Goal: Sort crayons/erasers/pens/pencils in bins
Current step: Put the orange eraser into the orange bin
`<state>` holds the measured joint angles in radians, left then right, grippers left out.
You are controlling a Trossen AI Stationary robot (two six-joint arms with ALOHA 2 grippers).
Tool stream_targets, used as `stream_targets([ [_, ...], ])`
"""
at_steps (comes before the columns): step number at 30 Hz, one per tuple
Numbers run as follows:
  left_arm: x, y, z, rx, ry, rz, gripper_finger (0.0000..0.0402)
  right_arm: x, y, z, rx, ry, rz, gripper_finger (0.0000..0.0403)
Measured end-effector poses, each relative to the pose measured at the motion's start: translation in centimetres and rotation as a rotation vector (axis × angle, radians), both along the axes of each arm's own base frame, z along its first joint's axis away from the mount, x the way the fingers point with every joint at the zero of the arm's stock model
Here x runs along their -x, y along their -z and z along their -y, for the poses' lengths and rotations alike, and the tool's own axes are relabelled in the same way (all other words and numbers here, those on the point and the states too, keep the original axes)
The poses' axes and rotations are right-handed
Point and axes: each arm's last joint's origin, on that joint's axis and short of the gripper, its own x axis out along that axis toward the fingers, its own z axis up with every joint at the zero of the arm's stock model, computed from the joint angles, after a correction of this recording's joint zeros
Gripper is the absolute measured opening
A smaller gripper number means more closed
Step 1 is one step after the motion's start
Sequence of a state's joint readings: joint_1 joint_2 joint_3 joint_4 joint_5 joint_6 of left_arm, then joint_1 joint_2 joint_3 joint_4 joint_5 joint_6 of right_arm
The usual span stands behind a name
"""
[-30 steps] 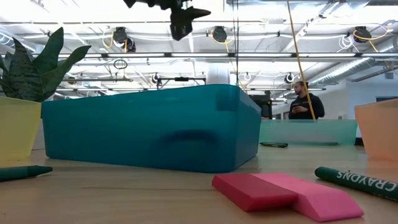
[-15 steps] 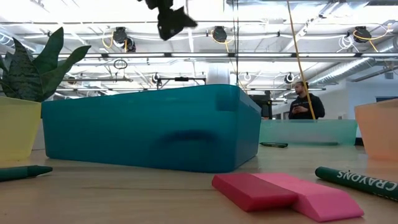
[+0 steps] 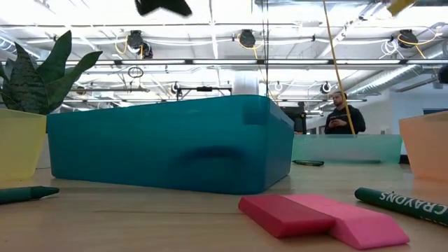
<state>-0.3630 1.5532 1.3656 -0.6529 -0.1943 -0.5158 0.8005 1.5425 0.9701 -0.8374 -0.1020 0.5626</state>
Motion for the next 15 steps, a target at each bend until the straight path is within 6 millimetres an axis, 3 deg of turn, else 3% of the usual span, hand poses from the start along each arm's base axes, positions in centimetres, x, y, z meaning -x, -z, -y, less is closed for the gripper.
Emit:
stream_targets([
  [6, 1.4, -1.5, 6.1, 0.099, -0.161, 0.074, 0.0248, 0.7, 2.0, 0.7, 0.010, -0.059, -0.001, 0.0052],
  [9, 0.8, -1.7, 8.9, 0.157, -0.212, 0.072, 0.0248, 0.8, 2.0, 0.9, 0.033, -0.126, 0.020, 0.0070],
  [15, -1.2, 0.9, 14.3, 0.232, -0.200, -0.049, 0.0248, 0.8, -0.2, 0.8, -0.002, -0.212, 0.070, 0.0115],
])
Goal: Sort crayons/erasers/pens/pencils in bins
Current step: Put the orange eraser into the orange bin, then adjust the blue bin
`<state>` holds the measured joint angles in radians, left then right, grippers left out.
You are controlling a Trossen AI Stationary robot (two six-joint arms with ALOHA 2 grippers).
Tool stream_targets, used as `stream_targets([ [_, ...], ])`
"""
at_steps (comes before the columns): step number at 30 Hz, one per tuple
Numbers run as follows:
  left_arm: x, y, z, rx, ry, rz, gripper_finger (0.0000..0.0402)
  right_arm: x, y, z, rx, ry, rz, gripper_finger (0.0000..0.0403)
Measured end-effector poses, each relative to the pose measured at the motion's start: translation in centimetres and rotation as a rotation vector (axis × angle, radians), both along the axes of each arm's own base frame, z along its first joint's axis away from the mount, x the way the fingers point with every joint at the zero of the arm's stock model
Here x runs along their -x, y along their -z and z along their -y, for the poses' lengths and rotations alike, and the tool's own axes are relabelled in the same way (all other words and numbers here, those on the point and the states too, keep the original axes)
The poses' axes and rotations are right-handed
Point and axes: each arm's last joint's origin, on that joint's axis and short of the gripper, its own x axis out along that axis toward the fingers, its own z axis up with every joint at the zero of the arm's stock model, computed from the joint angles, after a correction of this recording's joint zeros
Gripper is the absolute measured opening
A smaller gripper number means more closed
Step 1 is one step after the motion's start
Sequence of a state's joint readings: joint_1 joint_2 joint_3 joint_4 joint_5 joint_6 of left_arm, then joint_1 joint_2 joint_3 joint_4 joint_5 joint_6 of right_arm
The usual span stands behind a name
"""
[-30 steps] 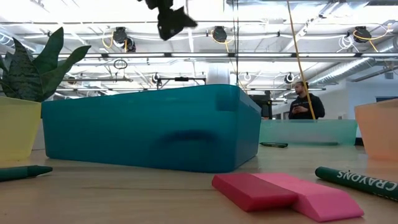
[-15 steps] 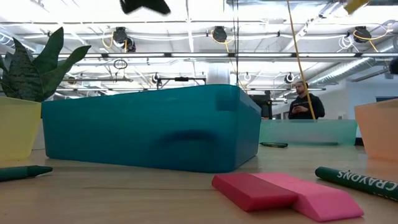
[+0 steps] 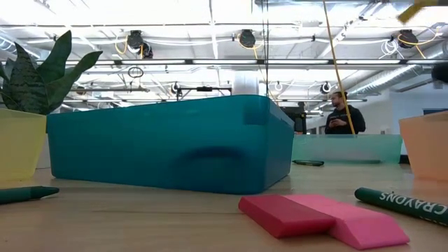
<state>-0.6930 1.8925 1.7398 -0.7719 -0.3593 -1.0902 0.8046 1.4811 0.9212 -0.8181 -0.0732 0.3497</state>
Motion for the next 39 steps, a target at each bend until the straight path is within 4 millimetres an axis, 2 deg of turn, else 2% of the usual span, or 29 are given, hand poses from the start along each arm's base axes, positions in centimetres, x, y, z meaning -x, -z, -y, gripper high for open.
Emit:
stream_targets([
  [4, -0.9, 2.5, 2.3, 0.044, -0.014, -0.059, 0.0248, -0.3, -3.7, -0.4, -0.018, -0.021, 0.090, 0.0137],
  [7, -1.5, 4.7, 2.7, 0.070, -0.083, -0.114, 0.0248, -0.9, -6.6, -1.0, -0.017, -0.005, 0.204, 0.0142],
  [10, -1.9, 6.1, 2.4, 0.045, -0.116, -0.142, 0.0248, -2.0, -8.8, -1.8, -0.041, -0.026, 0.360, 0.0143],
  [15, -3.0, 8.3, 0.5, -0.047, -0.111, -0.127, 0.0248, -3.8, -10.0, -2.6, -0.082, -0.112, 0.600, 0.0143],
  [21, -4.7, 10.5, -2.7, -0.096, -0.057, -0.144, 0.0248, -6.6, -9.5, -2.6, -0.117, -0.075, 0.700, 0.0143],
  [24, -5.3, 11.8, -4.4, -0.112, -0.053, -0.161, 0.0248, -8.2, -8.3, -2.7, -0.093, -0.084, 0.714, 0.0144],
  [29, -6.6, 12.1, -7.3, -0.166, -0.051, -0.176, 0.0248, -10.6, -6.3, -2.8, -0.085, -0.053, 0.732, 0.0144],
  [34, -7.9, 11.0, -11.1, -0.208, -0.052, -0.174, 0.0248, -12.5, -4.7, -2.9, -0.098, -0.039, 0.752, 0.0144],
  [36, -7.2, 10.1, -12.4, -0.237, -0.075, -0.232, 0.0248, -12.8, -4.3, -2.7, -0.052, 0.001, 0.766, 0.0144],
  [39, -5.8, 8.3, -13.3, -0.250, -0.072, -0.290, 0.0248, -14.1, -4.1, -2.5, -0.117, 0.027, 0.785, 0.0144],
])
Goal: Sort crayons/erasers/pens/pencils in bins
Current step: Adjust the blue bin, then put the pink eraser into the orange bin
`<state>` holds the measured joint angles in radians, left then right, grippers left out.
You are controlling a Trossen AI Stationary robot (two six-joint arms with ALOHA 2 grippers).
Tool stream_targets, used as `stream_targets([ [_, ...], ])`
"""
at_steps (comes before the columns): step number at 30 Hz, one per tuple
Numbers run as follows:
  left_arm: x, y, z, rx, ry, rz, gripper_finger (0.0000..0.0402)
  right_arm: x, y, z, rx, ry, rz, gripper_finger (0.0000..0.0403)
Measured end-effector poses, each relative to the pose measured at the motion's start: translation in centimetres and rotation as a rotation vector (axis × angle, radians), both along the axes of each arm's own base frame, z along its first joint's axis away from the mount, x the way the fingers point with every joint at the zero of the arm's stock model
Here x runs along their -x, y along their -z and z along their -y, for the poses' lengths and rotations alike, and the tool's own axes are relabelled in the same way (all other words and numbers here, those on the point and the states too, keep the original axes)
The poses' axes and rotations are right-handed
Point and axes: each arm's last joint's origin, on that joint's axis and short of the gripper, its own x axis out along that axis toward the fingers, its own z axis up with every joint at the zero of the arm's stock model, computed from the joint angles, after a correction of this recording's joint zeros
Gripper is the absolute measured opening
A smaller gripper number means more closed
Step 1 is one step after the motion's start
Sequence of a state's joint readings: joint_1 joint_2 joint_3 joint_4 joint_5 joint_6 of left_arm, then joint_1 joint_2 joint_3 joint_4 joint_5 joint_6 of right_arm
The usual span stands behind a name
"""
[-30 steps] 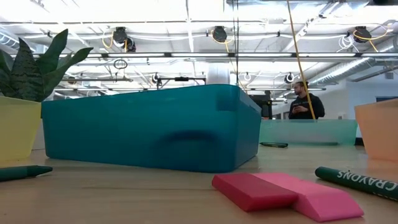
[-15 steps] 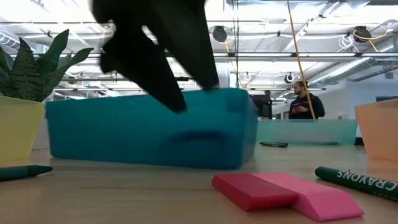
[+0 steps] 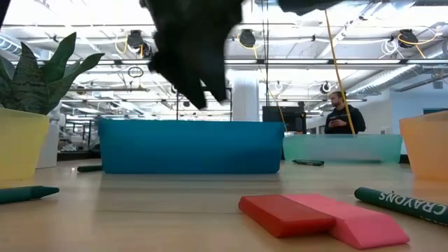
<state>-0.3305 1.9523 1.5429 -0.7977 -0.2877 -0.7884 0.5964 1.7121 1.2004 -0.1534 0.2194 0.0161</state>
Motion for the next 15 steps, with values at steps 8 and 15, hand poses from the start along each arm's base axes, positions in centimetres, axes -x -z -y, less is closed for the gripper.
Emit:
stream_targets([
  [8, 7.0, -7.7, 0.1, -0.001, 0.011, -0.047, 0.0248, -2.7, 2.2, -1.2, -0.026, -0.080, -0.053, 0.0144],
  [15, 11.7, -12.2, 1.6, 0.018, -0.064, 0.132, 0.0248, -4.3, 6.0, -2.6, -0.069, -0.171, -0.046, 0.0170],
])
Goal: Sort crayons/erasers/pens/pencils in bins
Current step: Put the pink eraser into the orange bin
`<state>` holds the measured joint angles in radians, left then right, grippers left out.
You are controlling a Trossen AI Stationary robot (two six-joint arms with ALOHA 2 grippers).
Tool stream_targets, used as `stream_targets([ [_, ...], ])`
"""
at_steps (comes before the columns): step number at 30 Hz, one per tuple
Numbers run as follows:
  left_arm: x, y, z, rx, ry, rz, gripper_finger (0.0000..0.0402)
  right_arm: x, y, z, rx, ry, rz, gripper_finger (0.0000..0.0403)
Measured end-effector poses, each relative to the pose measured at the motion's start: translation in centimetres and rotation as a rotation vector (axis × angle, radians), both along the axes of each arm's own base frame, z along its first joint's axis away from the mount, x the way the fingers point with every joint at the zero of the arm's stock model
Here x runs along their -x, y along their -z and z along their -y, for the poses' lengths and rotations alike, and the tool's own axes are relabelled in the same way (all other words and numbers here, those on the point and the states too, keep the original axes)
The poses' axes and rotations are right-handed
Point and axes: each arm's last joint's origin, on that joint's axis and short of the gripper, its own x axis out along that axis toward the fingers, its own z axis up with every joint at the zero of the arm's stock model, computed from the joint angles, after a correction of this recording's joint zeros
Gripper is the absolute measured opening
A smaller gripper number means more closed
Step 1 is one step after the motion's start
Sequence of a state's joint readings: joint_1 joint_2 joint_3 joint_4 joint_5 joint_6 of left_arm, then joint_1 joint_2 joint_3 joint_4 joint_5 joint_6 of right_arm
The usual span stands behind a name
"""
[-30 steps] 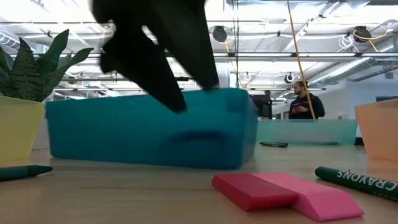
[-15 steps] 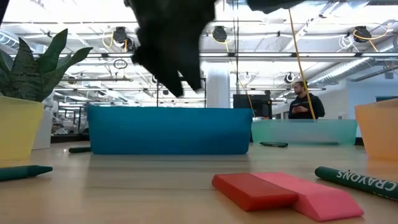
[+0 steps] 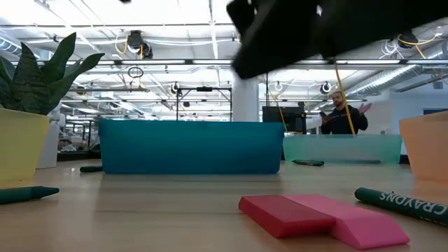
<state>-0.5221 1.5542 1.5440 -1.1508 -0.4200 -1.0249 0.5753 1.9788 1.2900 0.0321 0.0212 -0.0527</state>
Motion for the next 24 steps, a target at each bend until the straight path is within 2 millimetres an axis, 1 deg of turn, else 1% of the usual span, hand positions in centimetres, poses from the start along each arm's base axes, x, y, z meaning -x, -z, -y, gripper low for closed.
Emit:
stream_targets([
  [2, 0.8, -0.6, 0.4, -0.007, -0.022, 0.042, 0.0248, -0.2, 1.4, -0.1, 0.028, -0.017, -0.014, 0.0180],
  [5, 1.2, -0.7, 1.0, -0.009, -0.042, 0.069, 0.0248, -0.3, 3.1, -0.2, 0.061, -0.024, -0.048, 0.0184],
  [9, 1.4, -0.5, 1.6, 0.013, -0.053, 0.067, 0.0248, -0.1, 4.2, -0.1, 0.077, 0.006, -0.107, 0.0177],
  [12, 1.5, -0.4, 1.8, 0.023, -0.059, 0.065, 0.0248, 0.2, 4.2, 0.2, 0.111, 0.030, -0.138, 0.0172],
  [17, 1.5, -0.4, 1.8, 0.023, -0.060, 0.064, 0.0248, 1.2, 3.1, 1.0, 0.167, 0.038, -0.228, 0.0172],
  [20, 1.5, -0.4, 1.8, 0.024, -0.061, 0.064, 0.0248, 2.2, 2.3, 2.0, 0.223, 0.048, -0.307, 0.0172],
  [24, 1.5, -0.4, 1.8, 0.026, -0.063, 0.064, 0.0248, 3.3, 1.1, 3.7, 0.344, 0.105, -0.382, 0.0172],
])
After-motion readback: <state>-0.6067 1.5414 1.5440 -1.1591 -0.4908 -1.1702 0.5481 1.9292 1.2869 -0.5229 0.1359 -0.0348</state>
